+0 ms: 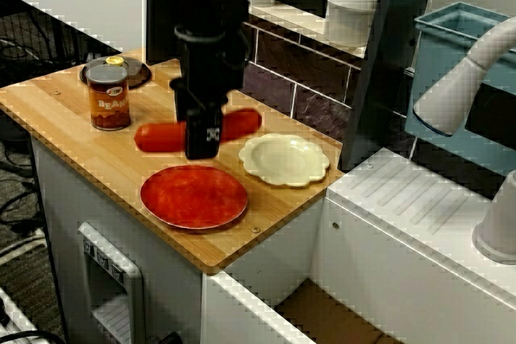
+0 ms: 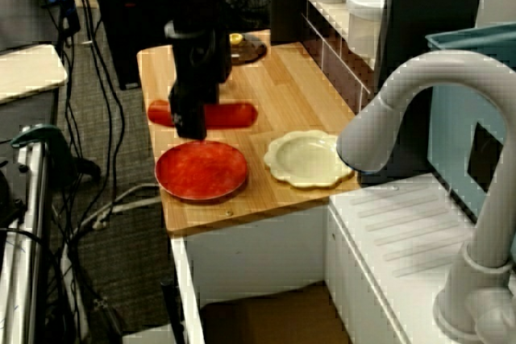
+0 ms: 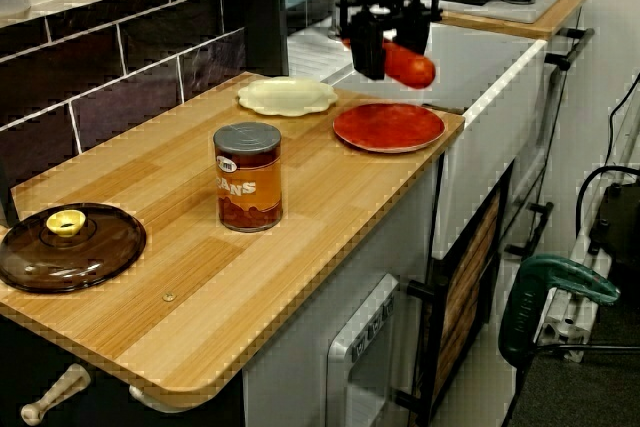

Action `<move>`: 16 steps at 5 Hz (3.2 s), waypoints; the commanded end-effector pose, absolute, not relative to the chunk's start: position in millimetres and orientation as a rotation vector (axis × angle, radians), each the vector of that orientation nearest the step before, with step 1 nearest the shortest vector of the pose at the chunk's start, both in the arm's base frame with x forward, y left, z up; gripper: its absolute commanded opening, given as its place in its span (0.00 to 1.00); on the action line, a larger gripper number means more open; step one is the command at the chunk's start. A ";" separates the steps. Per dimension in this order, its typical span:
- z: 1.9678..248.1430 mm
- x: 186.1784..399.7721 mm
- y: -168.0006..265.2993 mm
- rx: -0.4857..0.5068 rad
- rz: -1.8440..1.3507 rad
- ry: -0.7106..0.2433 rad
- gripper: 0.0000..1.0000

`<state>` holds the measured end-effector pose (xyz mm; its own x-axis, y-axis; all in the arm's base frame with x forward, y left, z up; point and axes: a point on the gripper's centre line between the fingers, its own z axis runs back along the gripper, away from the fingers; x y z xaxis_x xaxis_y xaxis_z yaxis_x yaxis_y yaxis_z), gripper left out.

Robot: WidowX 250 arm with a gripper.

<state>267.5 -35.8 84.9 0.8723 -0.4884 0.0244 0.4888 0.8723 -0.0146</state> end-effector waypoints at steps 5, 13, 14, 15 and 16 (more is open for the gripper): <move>91.3 364.7 -35.3 0.048 -0.456 -0.160 0.00; 71.7 355.5 -29.3 0.017 -0.383 -0.096 1.00; 76.6 350.7 -24.4 0.000 -0.379 -0.099 1.00; 85.7 342.1 -14.5 -0.018 -0.365 -0.107 1.00; 95.6 331.5 -1.1 -0.044 -0.347 -0.120 1.00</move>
<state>328.7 -5.2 76.2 0.9403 -0.3343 0.0638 0.3374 0.9403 -0.0448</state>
